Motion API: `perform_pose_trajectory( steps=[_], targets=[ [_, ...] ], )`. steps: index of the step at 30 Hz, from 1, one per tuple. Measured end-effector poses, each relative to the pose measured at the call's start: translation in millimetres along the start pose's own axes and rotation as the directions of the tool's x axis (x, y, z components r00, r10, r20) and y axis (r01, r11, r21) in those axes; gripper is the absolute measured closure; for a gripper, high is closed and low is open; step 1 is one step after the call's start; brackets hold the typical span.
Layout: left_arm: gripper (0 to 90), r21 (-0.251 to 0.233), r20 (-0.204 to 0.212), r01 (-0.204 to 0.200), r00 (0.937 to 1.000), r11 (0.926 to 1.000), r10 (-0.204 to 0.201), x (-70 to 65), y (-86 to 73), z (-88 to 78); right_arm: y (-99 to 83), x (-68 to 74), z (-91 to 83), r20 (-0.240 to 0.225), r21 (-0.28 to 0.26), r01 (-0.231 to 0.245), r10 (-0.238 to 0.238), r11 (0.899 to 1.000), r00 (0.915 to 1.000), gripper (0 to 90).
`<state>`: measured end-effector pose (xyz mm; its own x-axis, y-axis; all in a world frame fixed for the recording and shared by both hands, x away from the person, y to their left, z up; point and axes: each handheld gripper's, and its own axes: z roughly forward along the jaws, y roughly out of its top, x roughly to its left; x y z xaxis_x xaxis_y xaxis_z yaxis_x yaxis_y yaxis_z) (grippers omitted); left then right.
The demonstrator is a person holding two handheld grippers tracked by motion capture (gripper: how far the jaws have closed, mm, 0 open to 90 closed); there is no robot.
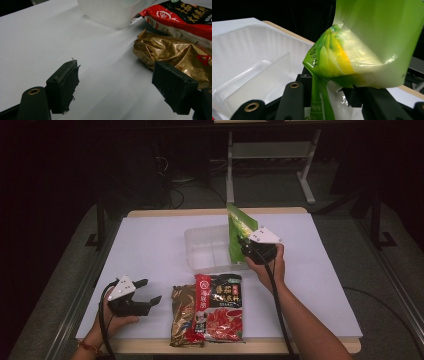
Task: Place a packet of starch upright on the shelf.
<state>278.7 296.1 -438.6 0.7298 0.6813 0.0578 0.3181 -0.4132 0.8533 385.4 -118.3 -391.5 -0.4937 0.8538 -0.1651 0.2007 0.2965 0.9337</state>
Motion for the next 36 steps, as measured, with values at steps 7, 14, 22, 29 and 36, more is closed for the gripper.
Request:
perform_pose_trajectory(
  steps=[7,14,22,29,36],
  targets=[
    [21.0,0.006,-0.001,-0.009,1.0000,0.9999,0.009,-0.6,0.4,-0.1,1.6,-1.2,-2.7,-0.005,0.010,-0.010,0.010,1.000,0.9999,59.6],
    [21.0,0.011,0.003,-0.009,1.0000,0.9999,0.009,-2.5,0.9,1.2,4.2,-7.2,-9.4,-0.017,0.001,-0.035,0.035,0.999,0.9992,59.3],
    [21.0,0.020,0.010,-0.019,0.9998,0.9996,0.018,-5.6,2.5,3.5,3.4,-9.9,-20.4,-0.049,-0.001,-0.035,0.035,0.999,0.9982,59.1],
    [21.0,0.013,0.020,-0.008,0.9998,0.9999,0.008,-7.7,5.9,4.2,-2.2,-10.2,-27.7,-0.082,0.011,-0.021,0.021,1.000,0.9964,58.6],
    [21.1,0.013,0.029,-0.008,0.9996,0.9999,0.008,-9.5,7.6,4.8,-8.1,-10.6,-32.6,-0.108,0.026,-0.012,0.015,1.000,0.9941,56.9]
  ],
)
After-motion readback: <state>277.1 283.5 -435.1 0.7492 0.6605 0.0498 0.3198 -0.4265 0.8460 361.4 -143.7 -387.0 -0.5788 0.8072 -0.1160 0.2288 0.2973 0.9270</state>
